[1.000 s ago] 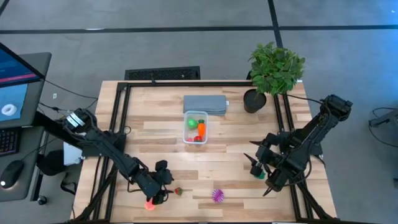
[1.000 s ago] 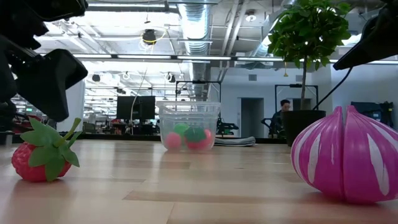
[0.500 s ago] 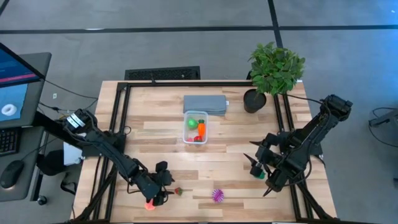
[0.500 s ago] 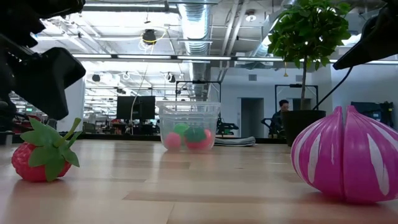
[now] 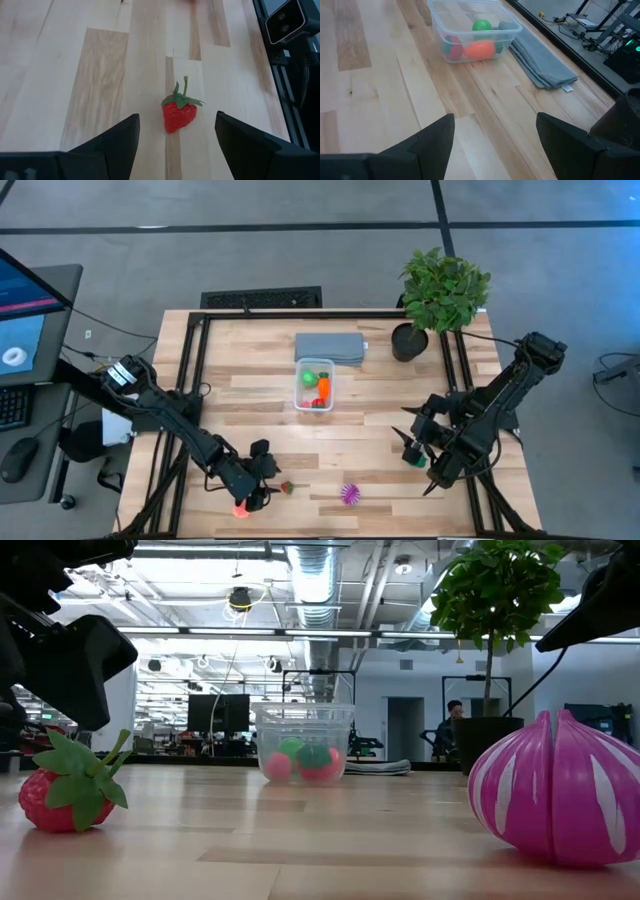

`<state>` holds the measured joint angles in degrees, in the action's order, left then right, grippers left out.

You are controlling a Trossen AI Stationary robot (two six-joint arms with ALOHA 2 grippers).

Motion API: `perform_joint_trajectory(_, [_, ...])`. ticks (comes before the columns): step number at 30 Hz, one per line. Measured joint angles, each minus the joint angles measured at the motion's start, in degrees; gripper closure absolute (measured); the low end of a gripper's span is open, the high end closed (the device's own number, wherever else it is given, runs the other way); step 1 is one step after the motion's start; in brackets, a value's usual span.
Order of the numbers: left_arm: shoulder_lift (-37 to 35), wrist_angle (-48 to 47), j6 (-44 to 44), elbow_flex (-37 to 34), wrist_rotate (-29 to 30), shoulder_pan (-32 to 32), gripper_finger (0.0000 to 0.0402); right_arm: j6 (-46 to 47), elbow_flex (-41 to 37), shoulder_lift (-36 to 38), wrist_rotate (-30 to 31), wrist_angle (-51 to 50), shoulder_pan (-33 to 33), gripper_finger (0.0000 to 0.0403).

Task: Pick and placing Produce into tupperware
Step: Put the red strawberry into the transparent bin

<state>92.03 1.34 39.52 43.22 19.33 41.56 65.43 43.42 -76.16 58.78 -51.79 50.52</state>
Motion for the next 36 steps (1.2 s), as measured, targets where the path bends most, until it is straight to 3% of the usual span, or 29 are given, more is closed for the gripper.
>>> perform_joint_trajectory(9, [0.5, 2.8, -1.9, 0.1, -0.1, 0.0, 0.0154, 0.0, 0.0, 0.0, 0.0, 0.0, 0.0, 0.0097])
perform_joint_trajectory(18, [8.0, -0.9, -3.3, 5.1, -1.6, 0.1, 0.0154, 0.0, 0.0, 0.0, 0.0, 0.2, 0.0, 0.0097])
perform_joint_trajectory(36, [8.8, -1.0, -1.9, 5.9, 0.5, 0.1, 0.0154, 0.0, 0.0, 0.0, -0.1, 0.4, 0.1, 0.0097])
